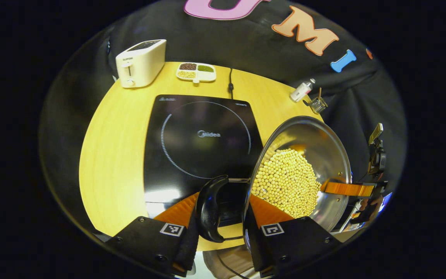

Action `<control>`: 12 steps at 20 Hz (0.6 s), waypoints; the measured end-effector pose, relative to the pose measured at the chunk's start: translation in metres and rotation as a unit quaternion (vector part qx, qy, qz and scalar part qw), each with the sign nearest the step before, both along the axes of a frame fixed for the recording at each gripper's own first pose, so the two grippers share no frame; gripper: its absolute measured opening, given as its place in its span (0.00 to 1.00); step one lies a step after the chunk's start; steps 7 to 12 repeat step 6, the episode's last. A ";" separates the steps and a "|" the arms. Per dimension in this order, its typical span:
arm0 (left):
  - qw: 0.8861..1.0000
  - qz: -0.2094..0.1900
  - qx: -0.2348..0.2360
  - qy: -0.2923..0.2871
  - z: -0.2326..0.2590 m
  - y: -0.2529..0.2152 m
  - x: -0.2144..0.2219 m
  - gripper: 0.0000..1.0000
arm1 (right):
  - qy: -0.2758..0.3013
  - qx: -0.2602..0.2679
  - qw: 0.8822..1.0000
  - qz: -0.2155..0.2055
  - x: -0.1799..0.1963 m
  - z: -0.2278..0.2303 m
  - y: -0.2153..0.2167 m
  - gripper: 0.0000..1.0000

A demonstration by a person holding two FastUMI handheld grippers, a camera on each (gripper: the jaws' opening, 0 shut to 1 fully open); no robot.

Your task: First push the handle of the pot to place it horizontally, then grasp the pot with both hands and set it on the induction cooktop.

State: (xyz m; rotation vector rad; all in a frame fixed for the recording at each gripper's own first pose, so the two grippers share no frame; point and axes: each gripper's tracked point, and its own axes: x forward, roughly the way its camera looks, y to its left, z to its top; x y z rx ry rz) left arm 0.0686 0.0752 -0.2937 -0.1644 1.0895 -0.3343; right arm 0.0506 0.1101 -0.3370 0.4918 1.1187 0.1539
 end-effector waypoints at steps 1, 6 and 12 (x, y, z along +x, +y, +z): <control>1.000 0.006 -0.002 -0.002 -0.001 0.010 0.002 0.59 | -0.005 -0.002 1.000 0.003 0.004 0.000 0.011 0.49; 0.999 0.035 -0.007 -0.020 0.002 0.051 0.018 0.58 | -0.030 -0.009 0.999 0.013 0.037 -0.003 0.050 0.54; 0.999 0.035 -0.007 -0.020 0.002 0.051 0.018 0.58 | -0.030 -0.009 0.999 0.013 0.037 -0.003 0.050 0.54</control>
